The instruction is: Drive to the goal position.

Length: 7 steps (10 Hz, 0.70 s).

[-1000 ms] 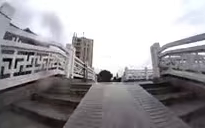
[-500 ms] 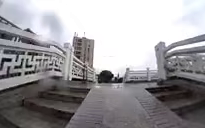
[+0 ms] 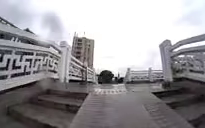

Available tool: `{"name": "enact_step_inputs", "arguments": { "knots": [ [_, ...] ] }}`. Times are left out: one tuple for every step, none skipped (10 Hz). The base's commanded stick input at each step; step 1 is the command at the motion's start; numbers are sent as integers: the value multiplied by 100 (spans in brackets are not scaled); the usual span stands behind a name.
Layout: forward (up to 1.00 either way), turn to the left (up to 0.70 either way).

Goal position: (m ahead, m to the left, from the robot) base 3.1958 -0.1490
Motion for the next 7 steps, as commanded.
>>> {"name": "enact_step_inputs", "arguments": {
  "knots": [
    [60,0],
    [60,0],
    [60,0],
    [60,0],
    [60,0],
    [60,0],
    [60,0]
  ]
}}
